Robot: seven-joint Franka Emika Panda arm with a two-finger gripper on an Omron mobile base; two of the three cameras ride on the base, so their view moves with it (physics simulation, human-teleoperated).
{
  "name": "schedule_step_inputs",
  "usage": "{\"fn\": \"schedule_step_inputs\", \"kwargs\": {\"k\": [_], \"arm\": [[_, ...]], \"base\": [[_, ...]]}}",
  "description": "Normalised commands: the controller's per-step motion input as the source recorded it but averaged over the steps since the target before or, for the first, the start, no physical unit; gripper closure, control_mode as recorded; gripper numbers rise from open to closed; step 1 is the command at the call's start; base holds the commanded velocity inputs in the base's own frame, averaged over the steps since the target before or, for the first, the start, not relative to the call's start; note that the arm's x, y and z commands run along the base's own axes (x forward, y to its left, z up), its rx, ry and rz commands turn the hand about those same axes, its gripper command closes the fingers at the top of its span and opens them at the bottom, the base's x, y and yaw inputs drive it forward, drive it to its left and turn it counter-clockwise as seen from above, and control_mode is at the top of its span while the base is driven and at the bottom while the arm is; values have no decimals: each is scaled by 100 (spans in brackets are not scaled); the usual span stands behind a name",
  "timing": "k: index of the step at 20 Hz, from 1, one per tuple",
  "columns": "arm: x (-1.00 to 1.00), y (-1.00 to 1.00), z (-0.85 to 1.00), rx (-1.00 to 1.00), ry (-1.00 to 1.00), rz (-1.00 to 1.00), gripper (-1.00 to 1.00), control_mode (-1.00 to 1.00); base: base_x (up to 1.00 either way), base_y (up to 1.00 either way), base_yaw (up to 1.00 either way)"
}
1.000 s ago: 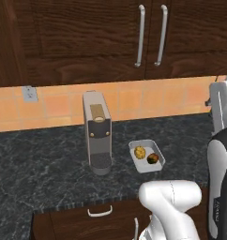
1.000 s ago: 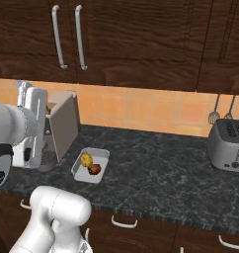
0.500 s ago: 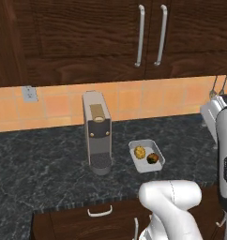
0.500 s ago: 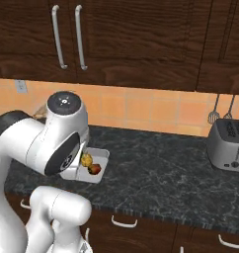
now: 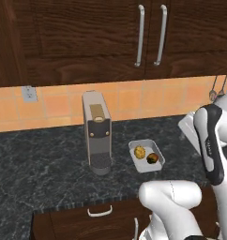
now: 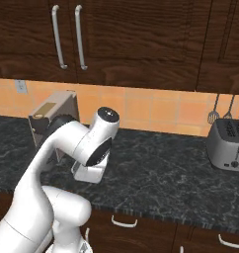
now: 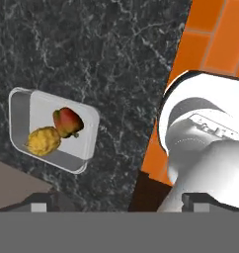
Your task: Take the meat container that has the chicken drumstick and place it on the second highest rack of the freezer. Then take the vegetable container that has the squash and bell pepper and place it on the highest rack of the freezer.
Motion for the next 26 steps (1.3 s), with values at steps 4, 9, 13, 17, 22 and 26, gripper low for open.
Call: {"fn": "schedule_step_inputs", "kwargs": {"k": [4, 9, 13, 17, 22, 26], "arm": [[90, 0, -95, 3, 17, 10, -100, -100], [62, -3, -60, 12, 14, 15, -100, -100], [61, 0, -45, 8, 9, 9, -100, -100], [42, -3, -41, 7, 12, 8, -100, -100], [13, 20, -61, 0, 11, 0, -100, -100], [11, 13, -57, 0, 13, 1, -100, -100]], "base": [[0, 0, 0], [0, 0, 0], [0, 0, 0], [0, 0, 0], [0, 0, 0], [0, 0, 0]]}}
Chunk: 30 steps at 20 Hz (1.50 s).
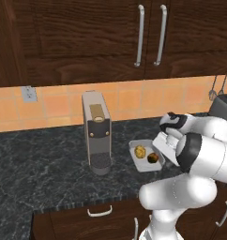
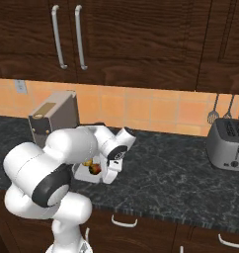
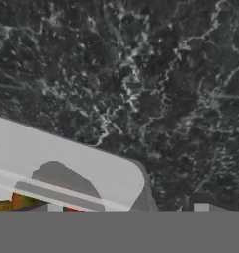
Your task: Take the meat container that has the chicken drumstick and place it on the second highest rack of the freezer. Then take the vegetable container that has the squash and bell pepper and place it on the highest rack of the freezer.
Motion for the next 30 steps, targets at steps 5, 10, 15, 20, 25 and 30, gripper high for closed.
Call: {"fn": "schedule_step_inputs", "kwargs": {"k": [5, 10, 15, 20, 25, 30], "arm": [[23, 0, -37, 0, 5, 1, -100, -100], [-18, 5, -1, 0, 0, 0, -100, -100], [-47, 3, 0, 0, -3, 1, -100, -100], [-38, 0, 0, 0, -1, 2, -100, -100], [-6, 3, 0, 0, 0, 0, -100, -100], [6, 18, -18, 0, 3, 0, -100, -100]], "base": [[0, 0, 0], [0, 0, 0], [0, 0, 0], [0, 0, 0], [0, 0, 0], [0, 0, 0]]}}
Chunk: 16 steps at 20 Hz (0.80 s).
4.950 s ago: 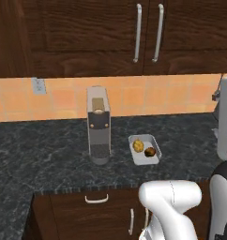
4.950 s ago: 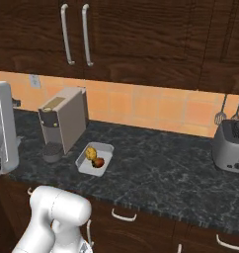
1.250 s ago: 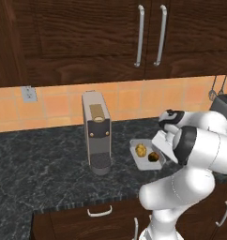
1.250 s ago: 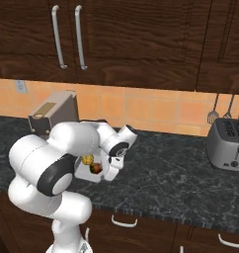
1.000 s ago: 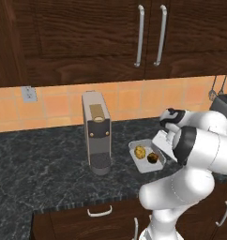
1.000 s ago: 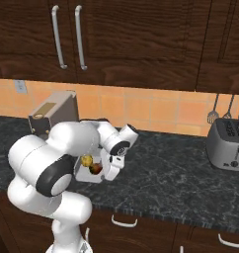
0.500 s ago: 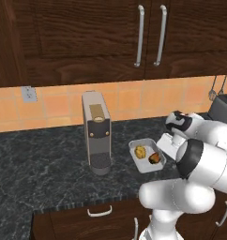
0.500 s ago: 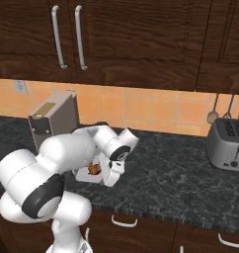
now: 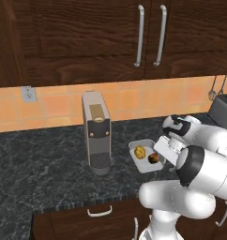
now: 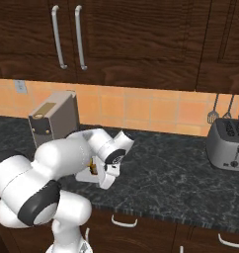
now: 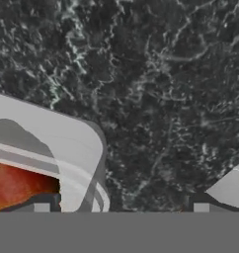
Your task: Take the meat container that has the chicken drumstick and place it on the second highest rack of the freezer. Then take the vegetable container that has the squash and bell pepper and place it on the highest rack of the freezer.
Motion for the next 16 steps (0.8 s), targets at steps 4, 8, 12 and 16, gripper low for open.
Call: {"fn": "schedule_step_inputs", "kwargs": {"k": [4, 8, 12, 16], "arm": [[48, -16, -36, 0, 15, 0, -100, -100], [44, -6, -47, 0, 23, 0, -100, -100], [51, 4, -46, 0, 21, 0, -100, -100], [63, 40, -52, 0, 22, 0, 100, -100]], "base": [[0, 0, 0], [0, 0, 0], [0, 0, 0], [0, 0, 0]]}}
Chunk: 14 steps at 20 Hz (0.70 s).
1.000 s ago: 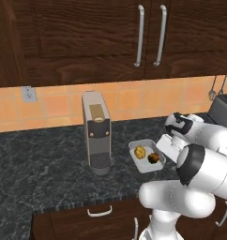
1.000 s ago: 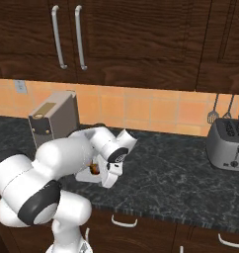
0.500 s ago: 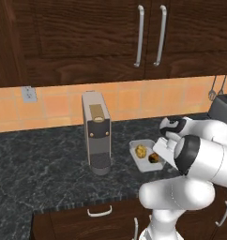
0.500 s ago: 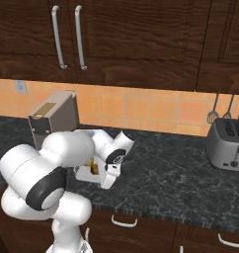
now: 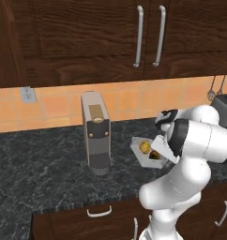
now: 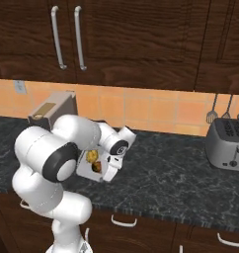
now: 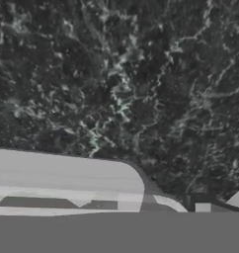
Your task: Take the meat container that has the chicken drumstick and place it on the second highest rack of the freezer. Then take the vegetable container that has the squash and bell pepper and place it on the highest rack of the freezer.
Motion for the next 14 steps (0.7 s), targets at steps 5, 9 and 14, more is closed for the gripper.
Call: {"fn": "schedule_step_inputs", "kwargs": {"k": [5, 9, 14], "arm": [[49, 28, -41, 0, 6, 0, 100, -100], [6, 12, -4, 0, -9, -1, 100, -100], [-17, 1, 2, 0, -26, -3, 100, -100]], "base": [[0, 0, 0], [0, 0, 0], [0, 0, 0]]}}
